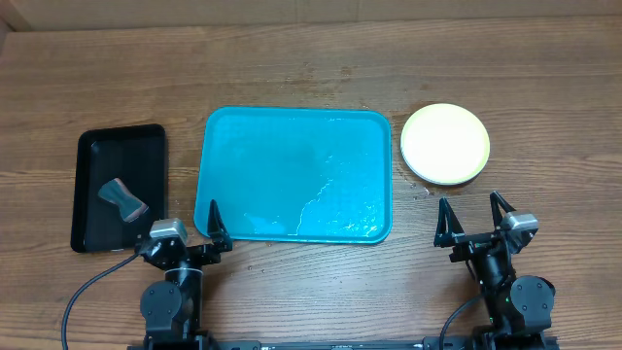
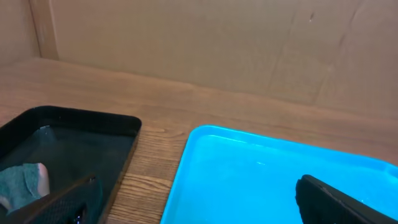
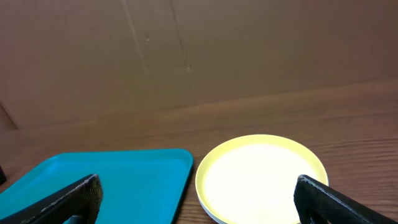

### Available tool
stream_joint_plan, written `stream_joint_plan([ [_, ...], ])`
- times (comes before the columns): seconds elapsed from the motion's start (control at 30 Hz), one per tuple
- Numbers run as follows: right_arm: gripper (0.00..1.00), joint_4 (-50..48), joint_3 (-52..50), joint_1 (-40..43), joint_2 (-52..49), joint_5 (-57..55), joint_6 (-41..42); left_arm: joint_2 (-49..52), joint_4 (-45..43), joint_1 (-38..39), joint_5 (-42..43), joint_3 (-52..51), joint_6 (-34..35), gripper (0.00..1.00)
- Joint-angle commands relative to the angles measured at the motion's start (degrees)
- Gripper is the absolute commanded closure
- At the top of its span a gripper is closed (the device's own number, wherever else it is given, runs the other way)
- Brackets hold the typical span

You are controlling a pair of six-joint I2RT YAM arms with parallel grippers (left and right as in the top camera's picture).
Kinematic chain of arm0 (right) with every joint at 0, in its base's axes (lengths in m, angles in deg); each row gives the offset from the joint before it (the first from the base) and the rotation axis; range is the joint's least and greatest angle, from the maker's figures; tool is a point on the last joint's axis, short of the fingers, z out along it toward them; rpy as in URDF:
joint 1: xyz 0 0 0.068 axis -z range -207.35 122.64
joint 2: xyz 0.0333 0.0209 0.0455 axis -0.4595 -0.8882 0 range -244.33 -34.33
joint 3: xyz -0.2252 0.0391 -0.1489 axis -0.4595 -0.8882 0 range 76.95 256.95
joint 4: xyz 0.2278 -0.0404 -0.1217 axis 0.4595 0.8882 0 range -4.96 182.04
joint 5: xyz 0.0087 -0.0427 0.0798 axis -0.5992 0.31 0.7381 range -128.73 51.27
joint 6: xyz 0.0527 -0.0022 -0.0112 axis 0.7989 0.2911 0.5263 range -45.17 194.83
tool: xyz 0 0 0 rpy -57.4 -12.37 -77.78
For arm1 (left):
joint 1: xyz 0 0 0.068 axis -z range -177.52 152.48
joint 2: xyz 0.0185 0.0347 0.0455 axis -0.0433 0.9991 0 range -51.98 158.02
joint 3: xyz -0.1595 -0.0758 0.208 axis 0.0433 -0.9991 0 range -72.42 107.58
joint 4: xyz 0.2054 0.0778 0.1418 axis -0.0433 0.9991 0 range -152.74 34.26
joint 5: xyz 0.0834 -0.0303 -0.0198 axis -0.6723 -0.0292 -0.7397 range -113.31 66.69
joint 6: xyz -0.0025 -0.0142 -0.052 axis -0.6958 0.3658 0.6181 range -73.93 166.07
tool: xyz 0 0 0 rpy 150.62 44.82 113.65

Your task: Clean dirty plates on tray and stack at the side

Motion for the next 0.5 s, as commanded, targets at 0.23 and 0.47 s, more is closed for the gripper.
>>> stream_joint_plan([
  [0.23, 0.0, -0.3, -0.6, 0.2, 0.6, -0.3, -0.2, -0.8, 0.2, 0.2, 1.1, -0.2, -7.9, 0.0],
  [0.47, 0.0, -0.3, -0.6, 0.2, 0.6, -0.3, -0.2, -0.8, 0.0, 0.1, 0.5, -0.2, -9.4, 0.0],
])
